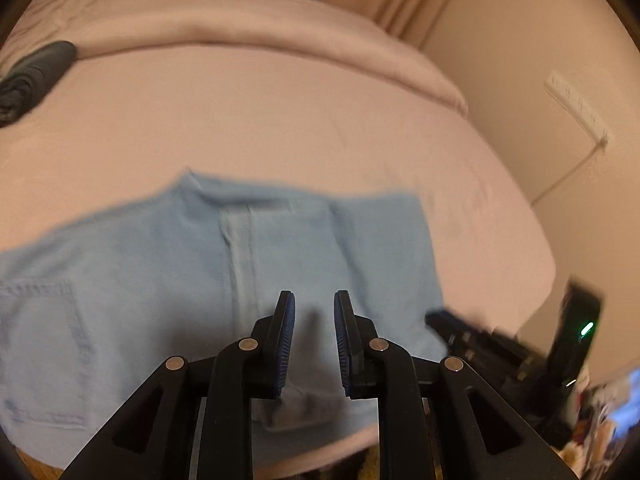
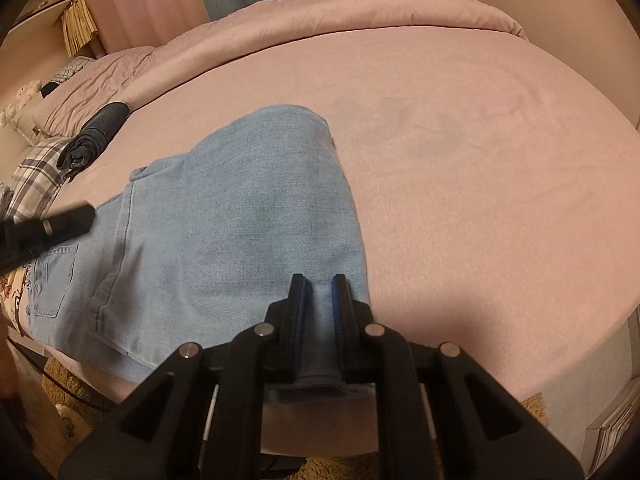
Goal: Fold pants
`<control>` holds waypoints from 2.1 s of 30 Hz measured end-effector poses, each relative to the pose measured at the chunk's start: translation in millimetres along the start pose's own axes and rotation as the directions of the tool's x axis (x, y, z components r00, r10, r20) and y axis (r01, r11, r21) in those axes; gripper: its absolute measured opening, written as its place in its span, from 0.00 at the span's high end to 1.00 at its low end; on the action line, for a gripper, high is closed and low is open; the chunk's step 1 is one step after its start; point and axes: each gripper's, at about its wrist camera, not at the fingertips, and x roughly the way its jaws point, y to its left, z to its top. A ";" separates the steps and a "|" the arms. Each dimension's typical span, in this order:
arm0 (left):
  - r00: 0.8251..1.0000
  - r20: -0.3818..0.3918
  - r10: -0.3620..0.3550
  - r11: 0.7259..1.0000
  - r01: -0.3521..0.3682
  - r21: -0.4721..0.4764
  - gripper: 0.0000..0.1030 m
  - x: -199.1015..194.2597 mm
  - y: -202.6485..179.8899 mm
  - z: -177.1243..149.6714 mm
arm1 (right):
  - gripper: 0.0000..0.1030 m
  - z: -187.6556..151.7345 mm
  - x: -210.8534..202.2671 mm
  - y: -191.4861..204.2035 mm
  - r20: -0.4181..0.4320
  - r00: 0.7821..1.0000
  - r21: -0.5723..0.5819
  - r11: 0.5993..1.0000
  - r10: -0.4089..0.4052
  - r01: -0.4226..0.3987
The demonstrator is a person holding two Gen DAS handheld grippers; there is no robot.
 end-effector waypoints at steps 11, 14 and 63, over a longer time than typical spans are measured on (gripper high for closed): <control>0.992 -0.025 0.127 0.992 -0.127 -0.002 0.94 10.2 26.0 -36.4 | 0.86 1.1 1.9 14.6 -0.023 0.999 -0.004 1.000 -0.022 0.022; 0.993 -0.020 0.115 0.993 -0.116 -0.022 0.94 6.1 31.0 -41.1 | 0.83 13.6 -6.4 16.7 -0.011 1.000 -0.005 1.000 -0.017 0.017; 0.893 0.192 0.408 0.795 -0.243 -0.556 0.39 -151.8 197.0 -68.8 | 0.40 15.1 1.1 104.9 0.029 0.997 -0.171 0.983 0.069 -0.064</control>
